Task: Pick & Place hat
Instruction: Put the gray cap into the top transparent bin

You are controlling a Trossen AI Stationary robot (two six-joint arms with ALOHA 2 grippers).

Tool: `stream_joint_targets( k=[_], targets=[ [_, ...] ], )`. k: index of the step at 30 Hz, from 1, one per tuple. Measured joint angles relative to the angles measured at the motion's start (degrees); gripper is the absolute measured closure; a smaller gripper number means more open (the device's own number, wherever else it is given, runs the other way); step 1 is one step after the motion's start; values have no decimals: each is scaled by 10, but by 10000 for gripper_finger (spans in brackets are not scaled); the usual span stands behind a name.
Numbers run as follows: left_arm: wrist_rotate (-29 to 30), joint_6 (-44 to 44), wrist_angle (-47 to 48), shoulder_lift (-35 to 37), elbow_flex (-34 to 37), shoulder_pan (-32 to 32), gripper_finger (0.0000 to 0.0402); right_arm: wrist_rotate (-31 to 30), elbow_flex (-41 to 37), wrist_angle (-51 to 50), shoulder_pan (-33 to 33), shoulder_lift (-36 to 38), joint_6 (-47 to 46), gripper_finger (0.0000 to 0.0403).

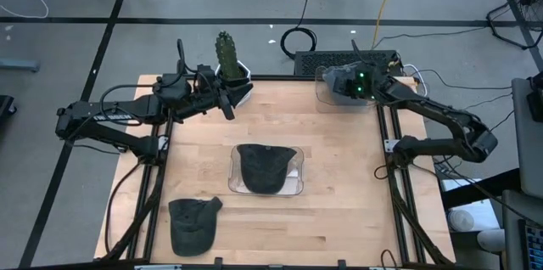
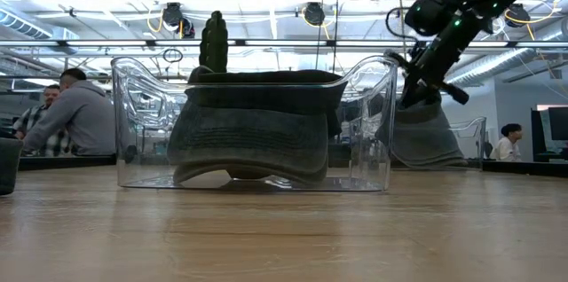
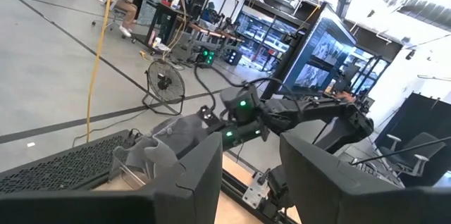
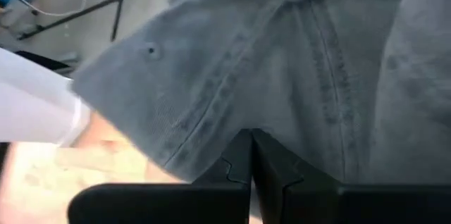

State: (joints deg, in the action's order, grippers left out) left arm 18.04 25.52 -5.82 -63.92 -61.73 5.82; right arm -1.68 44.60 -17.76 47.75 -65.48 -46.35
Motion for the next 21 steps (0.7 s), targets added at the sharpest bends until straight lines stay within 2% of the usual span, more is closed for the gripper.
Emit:
stream_joint_targets(
  k=[5, 10, 16, 21],
  targets=[
    [0, 1, 0, 0, 0, 0, 250, -13, 0, 1, 9, -40, 18, 403],
    [0, 2, 0, 0, 0, -5, 250, -12, 0, 6, 28, -47, 22, 403],
    [0, 1, 0, 0, 0, -14, 250, -15, 0, 19, 50, -14, 45, 403],
    [0, -3, 0, 0, 0, -15, 250, -14, 0, 16, 56, 42, 40, 403]
  ],
)
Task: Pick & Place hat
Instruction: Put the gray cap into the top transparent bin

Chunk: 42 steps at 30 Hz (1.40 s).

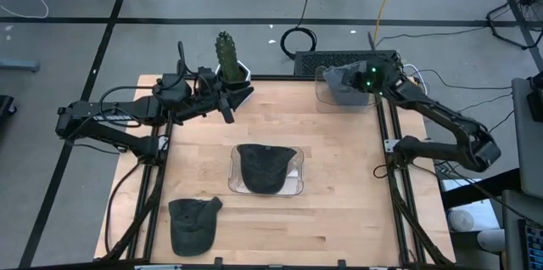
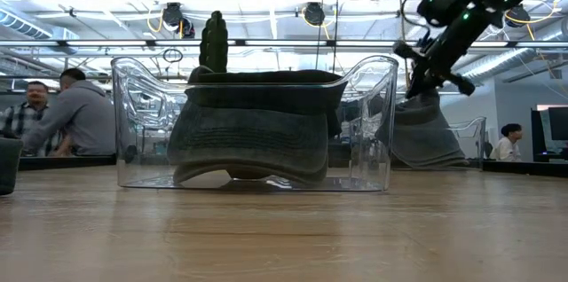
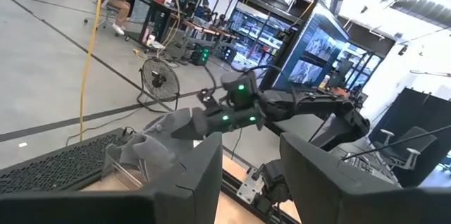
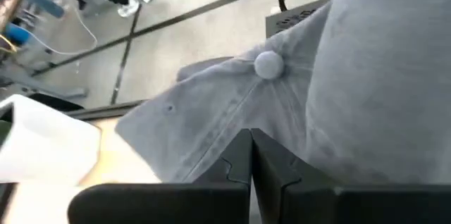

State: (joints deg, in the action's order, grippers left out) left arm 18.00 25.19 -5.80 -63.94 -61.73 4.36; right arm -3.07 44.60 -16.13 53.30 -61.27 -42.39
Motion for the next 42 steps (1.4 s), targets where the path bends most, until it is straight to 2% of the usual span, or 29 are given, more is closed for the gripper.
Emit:
stream_joint_targets(
  k=[8, 21, 31, 35, 39, 42],
  targets=[
    [0, -6, 0, 0, 0, 0, 250, 16, 0, -57, -25, 27, -33, 403],
    [0, -11, 0, 0, 0, 7, 250, 16, 0, -42, -43, -60, -58, 403],
    [0, -4, 0, 0, 0, 0, 250, 14, 0, -11, -37, -117, -8, 403],
    [-2, -5, 1, 0, 0, -11, 250, 17, 0, 4, -30, -102, -13, 403],
    [-2, -8, 1, 0, 0, -20, 250, 12, 0, 12, -26, -49, -14, 403],
    [-2, -7, 1, 0, 0, -24, 250, -14, -1, 3, -26, -5, -3, 403]
  ],
)
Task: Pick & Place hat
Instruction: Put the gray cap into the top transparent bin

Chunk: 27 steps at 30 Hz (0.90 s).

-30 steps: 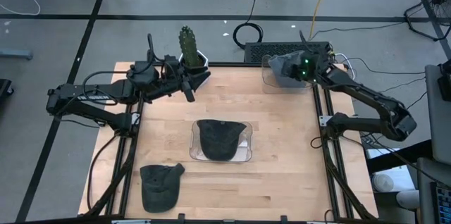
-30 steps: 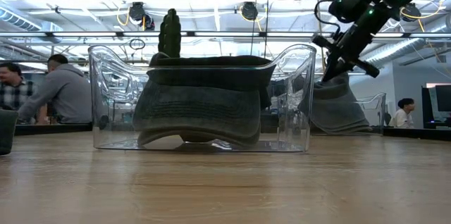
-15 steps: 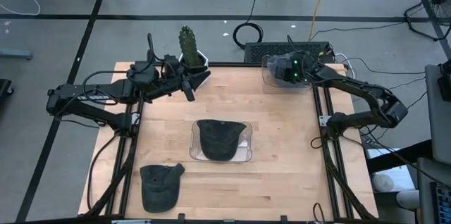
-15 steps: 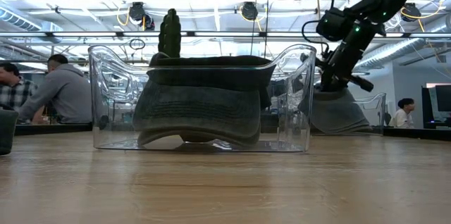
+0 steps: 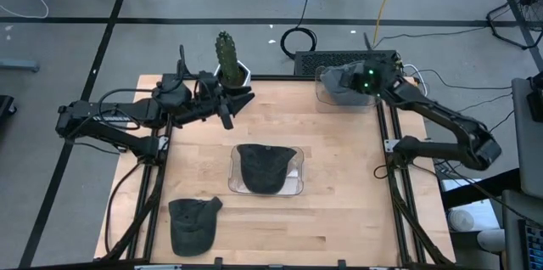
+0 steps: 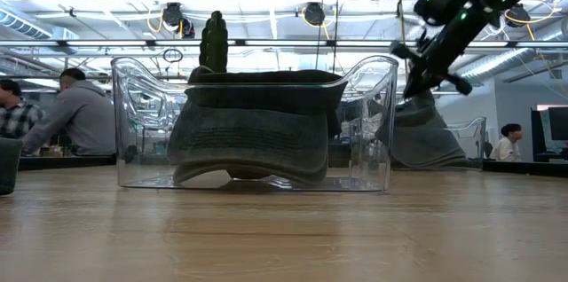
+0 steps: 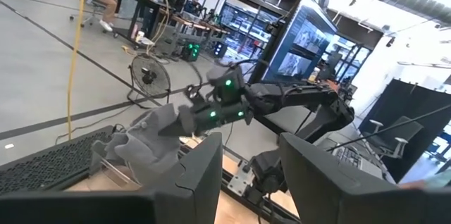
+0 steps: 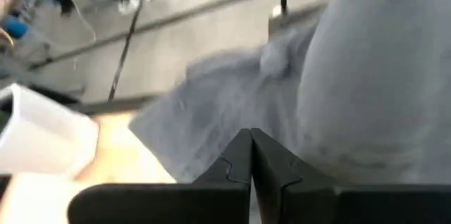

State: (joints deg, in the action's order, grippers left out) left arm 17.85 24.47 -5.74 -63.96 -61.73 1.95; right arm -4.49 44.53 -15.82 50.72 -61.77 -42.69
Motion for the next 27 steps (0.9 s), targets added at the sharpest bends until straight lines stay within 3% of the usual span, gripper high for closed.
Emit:
stream_joint_targets(
  k=[5, 14, 21, 27],
  targets=[
    [0, -2, 2, 0, 0, -2, 250, -62, 0, -47, 3, 38, 4, 403],
    [2, -14, 2, 0, 0, 3, 250, -60, 0, -133, 49, 3, 55, 403],
    [2, -10, 0, 0, 0, 0, 250, -61, 0, -110, 59, 5, 26, 403],
    [1, -3, 3, 0, 0, -16, 250, -62, 0, -79, 55, 48, -3, 403]
  ],
)
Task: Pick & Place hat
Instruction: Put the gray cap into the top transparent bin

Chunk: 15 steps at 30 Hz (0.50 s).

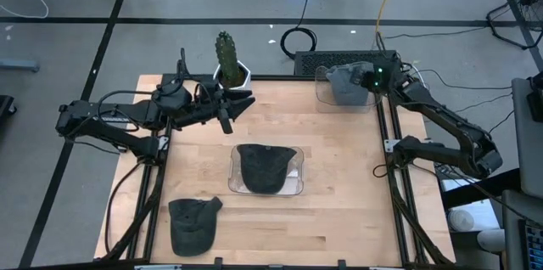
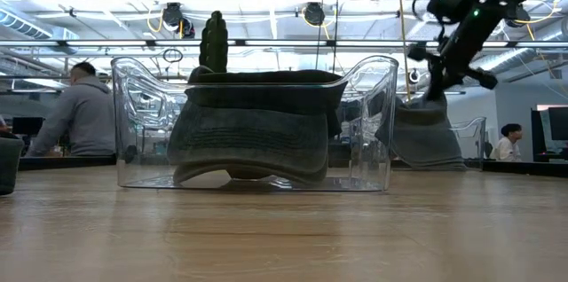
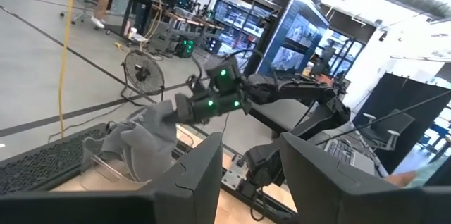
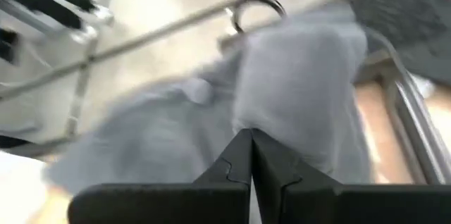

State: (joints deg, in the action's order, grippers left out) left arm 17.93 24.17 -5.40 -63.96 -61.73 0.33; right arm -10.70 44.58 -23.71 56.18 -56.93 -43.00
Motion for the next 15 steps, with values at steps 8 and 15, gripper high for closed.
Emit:
stream_joint_targets(
  k=[8, 15],
  targets=[
    [1, -12, 1, 0, 0, -7, 250, 3, 0, 57, -24, 54, 15, 403],
    [2, -14, 1, 0, 0, 11, 250, 1, 0, -9, -62, 11, 21, 403]
  ],
)
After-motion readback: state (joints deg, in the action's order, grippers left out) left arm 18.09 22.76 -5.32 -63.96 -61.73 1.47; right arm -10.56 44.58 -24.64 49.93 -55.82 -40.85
